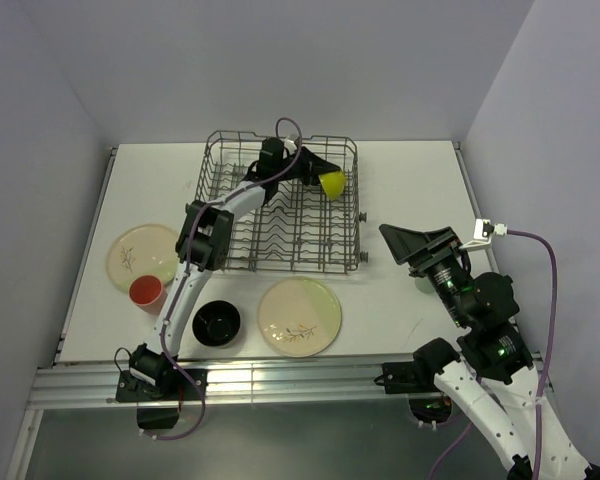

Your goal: Load the mixed dishes into the dish rack

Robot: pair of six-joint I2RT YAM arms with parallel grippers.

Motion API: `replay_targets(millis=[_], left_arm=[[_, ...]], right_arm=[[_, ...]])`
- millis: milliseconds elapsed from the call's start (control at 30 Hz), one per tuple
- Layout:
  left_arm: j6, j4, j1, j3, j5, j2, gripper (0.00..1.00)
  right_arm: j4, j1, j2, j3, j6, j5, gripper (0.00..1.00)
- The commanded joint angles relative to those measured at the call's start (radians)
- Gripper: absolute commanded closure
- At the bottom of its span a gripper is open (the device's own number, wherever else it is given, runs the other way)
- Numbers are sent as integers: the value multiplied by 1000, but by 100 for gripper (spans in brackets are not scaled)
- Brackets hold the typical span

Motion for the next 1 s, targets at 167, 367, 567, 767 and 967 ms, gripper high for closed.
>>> replay_targets(millis=[167,367,567,767,967], left_arm=[[-24,74,-7,68,64,26,100],[-6,51,-4,-53,51,-19,92],[25,10,3,-130,37,-51,76],[132,-96,10,-230,-20,-143,56],[195,-176,25,-277,-46,-186,40]], right_arm=[[13,-5,-15,13,-1,21,0],[16,-5,-20,23,-4,18,0],[15,-5,-23,27,0,12,0],[10,-5,-32,29,3,13,0],[19,-5,-29,27,9,6,0]])
